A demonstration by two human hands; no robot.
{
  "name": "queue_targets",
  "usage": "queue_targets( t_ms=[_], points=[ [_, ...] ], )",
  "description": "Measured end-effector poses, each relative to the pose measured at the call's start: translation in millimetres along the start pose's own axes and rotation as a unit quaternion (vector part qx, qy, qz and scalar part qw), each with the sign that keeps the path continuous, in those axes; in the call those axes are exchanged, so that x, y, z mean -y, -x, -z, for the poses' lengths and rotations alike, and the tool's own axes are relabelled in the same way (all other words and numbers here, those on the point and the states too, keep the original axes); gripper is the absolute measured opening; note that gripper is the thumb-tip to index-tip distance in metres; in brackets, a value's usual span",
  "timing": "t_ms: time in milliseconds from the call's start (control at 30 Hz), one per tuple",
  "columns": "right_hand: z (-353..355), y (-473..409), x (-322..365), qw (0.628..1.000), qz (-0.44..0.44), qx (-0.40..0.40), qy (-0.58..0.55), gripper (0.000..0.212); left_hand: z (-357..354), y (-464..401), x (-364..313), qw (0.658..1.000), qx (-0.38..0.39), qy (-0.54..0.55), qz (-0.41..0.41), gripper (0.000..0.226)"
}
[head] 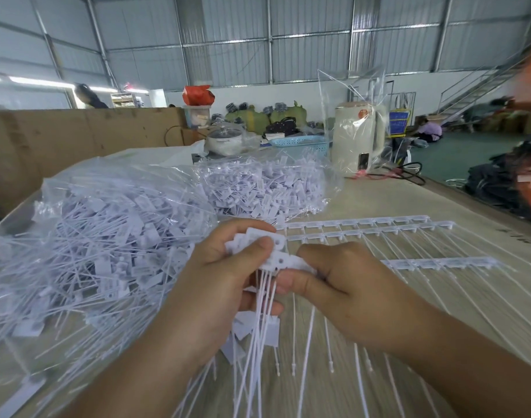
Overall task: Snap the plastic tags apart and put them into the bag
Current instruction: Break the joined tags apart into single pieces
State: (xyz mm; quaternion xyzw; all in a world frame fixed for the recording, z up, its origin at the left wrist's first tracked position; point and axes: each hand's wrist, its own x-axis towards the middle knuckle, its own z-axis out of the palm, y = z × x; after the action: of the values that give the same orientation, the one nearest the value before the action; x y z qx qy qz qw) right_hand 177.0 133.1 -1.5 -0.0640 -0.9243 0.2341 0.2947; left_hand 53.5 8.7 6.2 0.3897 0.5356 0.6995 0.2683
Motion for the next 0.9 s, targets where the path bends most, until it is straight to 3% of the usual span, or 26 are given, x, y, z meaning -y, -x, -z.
queue_targets(
  t_ms=[133, 300, 500, 700, 900],
  points=[
    [-1.5, -0.4, 0.0, 1.0, 0.0, -0.007, 0.026, 0.042, -1.7, 0.9, 1.8, 0.999, -0.018, -0.026, -0.023, 0.032],
    [-1.8, 0.2, 8.9, 0.996, 0.012, -0.06, 0.07, 0.047, -10.5, 1.8, 0.9, 0.997, -0.057, 0.044, -0.023, 0.017],
    [-11.3, 4.4, 14.1, 0.989, 0.021, -0.132, 0.061, 0.053, -17.0, 6.5, 1.4, 0.992, -0.089, 0.08, -0.04, 0.021],
    [-27.5, 5.1, 15.1, 0.977, 0.023, -0.203, 0.055, 0.046, -22.0, 6.8, 6.7, 0.983, -0.115, 0.141, 0.01, 0.011],
    [-27.0, 2.3, 14.5, 0.974, 0.022, -0.226, 0.021, 0.047, -16.4, 3.5, 4.6, 0.972, -0.1, 0.207, 0.04, 0.012]
  ],
)
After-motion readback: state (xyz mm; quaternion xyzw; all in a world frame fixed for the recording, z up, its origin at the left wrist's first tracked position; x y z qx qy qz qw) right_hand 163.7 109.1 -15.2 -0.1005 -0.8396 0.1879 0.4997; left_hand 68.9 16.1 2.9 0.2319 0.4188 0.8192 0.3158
